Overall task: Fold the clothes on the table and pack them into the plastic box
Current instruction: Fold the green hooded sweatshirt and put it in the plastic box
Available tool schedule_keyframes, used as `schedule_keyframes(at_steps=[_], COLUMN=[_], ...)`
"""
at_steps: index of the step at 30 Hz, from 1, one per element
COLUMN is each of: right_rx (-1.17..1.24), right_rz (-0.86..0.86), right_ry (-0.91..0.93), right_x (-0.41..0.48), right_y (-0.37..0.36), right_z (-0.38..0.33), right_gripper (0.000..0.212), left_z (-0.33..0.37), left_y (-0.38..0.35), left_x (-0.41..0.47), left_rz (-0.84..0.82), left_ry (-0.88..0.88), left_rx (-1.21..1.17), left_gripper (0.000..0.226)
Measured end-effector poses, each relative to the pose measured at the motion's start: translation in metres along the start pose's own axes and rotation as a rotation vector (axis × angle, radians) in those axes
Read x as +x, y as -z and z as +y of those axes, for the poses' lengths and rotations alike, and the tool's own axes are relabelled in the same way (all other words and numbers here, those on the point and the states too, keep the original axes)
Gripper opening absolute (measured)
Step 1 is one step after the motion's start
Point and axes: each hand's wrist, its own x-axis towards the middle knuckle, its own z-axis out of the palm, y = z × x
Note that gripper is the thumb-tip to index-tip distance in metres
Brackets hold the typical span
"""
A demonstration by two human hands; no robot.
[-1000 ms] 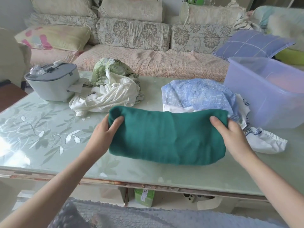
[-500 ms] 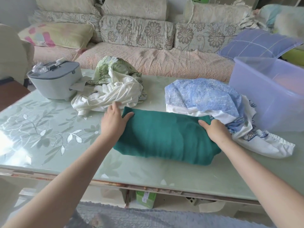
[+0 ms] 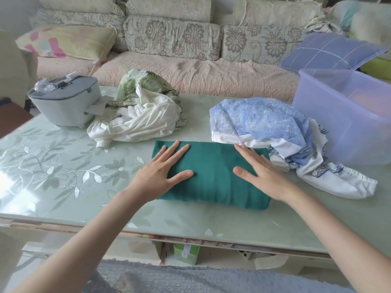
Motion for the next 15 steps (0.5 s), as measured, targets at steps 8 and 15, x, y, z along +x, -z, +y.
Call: schedule_keyframes(at_steps=[8,15], right_rx=[0.490,-0.203], right_rz=[0.097,-0.085], right_ry=[-0.154,-0.059], right_x=[0.008,-0.033], right_y=[-0.001,0.007], right_z=[0.003,-0.001], right_gripper=[0.087,0.104], left_z=[0.002,0.006], left_y=[-0.002,-0.002], left_x=[0.025,0.015], left_rz=[-0.076,-0.016], left_ry=[0.128,0.074], left_rx=[-0.023,0.030], left_gripper=[0.075,0.089])
